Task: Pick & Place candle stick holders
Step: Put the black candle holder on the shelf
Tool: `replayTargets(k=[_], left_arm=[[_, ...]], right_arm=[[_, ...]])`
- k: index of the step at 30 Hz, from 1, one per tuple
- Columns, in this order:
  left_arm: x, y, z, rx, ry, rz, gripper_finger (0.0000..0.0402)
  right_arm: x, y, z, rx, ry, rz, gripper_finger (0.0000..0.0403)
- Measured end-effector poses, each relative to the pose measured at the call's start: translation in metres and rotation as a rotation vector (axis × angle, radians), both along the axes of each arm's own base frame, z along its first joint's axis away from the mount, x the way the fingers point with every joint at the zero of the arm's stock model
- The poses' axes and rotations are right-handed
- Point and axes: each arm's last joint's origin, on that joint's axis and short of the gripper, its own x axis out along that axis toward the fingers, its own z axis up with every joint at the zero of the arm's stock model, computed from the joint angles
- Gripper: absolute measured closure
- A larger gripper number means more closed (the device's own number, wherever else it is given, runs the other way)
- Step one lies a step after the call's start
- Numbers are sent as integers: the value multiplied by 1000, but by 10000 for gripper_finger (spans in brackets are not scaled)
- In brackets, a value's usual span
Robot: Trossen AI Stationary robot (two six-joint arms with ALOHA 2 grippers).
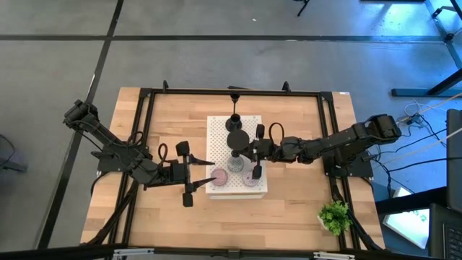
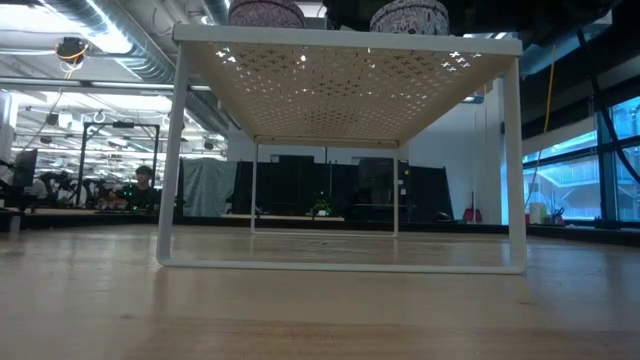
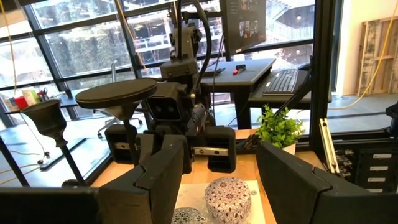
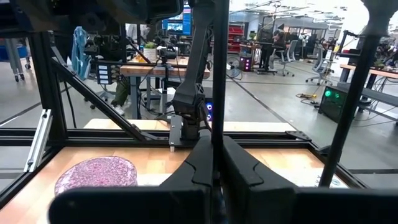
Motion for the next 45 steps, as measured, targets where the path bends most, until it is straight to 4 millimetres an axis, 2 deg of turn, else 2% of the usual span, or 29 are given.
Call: replayTargets(k=[32, 45], left_arm=[[0, 0, 0, -5, 1, 0, 201], [0, 0, 0, -5, 2, 0, 201]], right_arm=[[1, -7, -3, 0, 24, -43, 393], [2, -6, -5, 51, 28, -44, 393]])
